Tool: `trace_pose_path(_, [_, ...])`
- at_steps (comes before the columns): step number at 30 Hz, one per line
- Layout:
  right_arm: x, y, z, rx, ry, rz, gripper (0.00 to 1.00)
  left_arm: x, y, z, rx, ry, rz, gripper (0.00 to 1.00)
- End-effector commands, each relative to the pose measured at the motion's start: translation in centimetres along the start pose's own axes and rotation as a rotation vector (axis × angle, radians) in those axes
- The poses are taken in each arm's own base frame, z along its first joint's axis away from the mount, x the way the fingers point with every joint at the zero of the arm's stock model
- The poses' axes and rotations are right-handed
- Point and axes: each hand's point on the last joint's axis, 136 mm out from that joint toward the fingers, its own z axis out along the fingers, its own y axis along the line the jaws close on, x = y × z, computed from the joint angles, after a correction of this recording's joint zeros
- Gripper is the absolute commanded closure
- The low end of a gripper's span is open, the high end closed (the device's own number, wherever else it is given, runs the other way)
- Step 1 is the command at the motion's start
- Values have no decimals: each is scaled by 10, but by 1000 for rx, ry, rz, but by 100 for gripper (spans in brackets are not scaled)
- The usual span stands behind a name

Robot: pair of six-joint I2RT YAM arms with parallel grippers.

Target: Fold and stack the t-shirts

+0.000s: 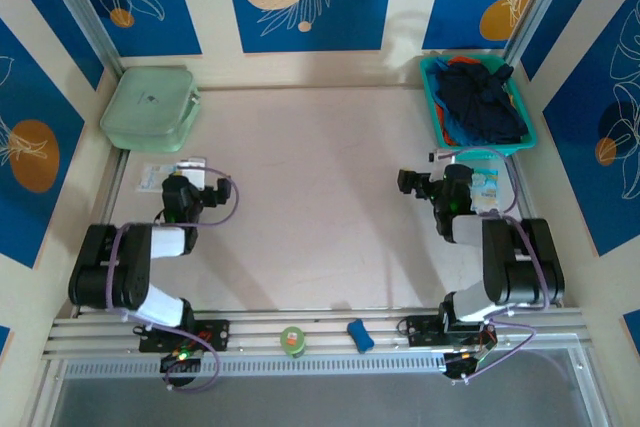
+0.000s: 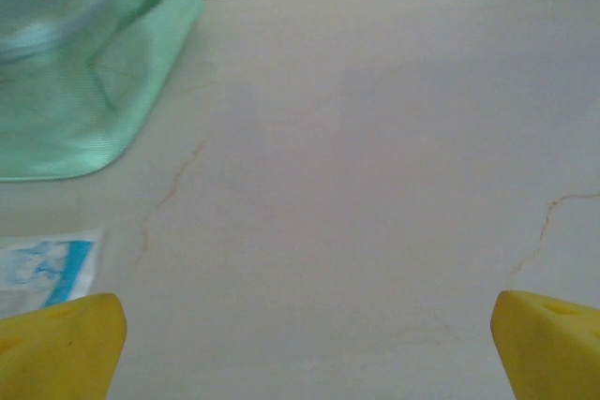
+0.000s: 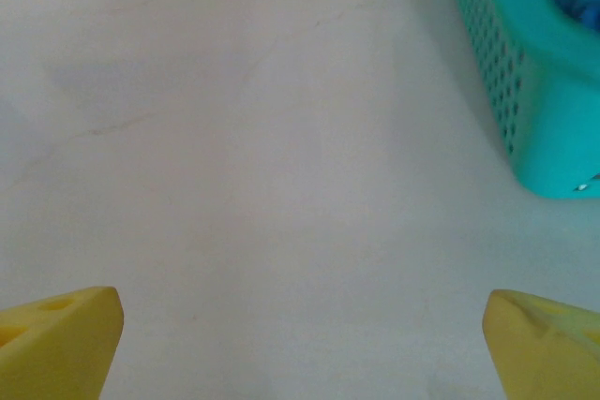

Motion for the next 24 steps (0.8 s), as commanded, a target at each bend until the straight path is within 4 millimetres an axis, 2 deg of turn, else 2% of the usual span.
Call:
trace_pose_path(1, [-46, 2, -21, 42, -13, 56, 1, -42, 8, -17, -65, -21, -42, 1])
trace_pose_path(6, [-97, -12, -42, 168, 110, 169, 1, -75, 10, -44, -71, 73, -233, 0])
trace_pose_path(9, [-122, -26, -41, 223, 209, 184, 1, -85, 4, -54, -46, 134, -296, 0])
trace_pose_path(12, [-139, -53, -32, 284, 265, 239, 2, -91, -14, -61, 47, 181, -322, 1])
trace_pose_path(15, [-147, -83, -16, 320, 299, 306, 6, -89, -29, -68, 119, 245, -329, 3])
trace_pose_path(19, [-150, -112, 12, 322, 346, 352, 12, -87, -40, -75, 160, 305, -337, 4])
trace_pose_path(24, [-138, -126, 53, 284, 446, 335, 22, -81, -53, -80, 196, 347, -362, 4])
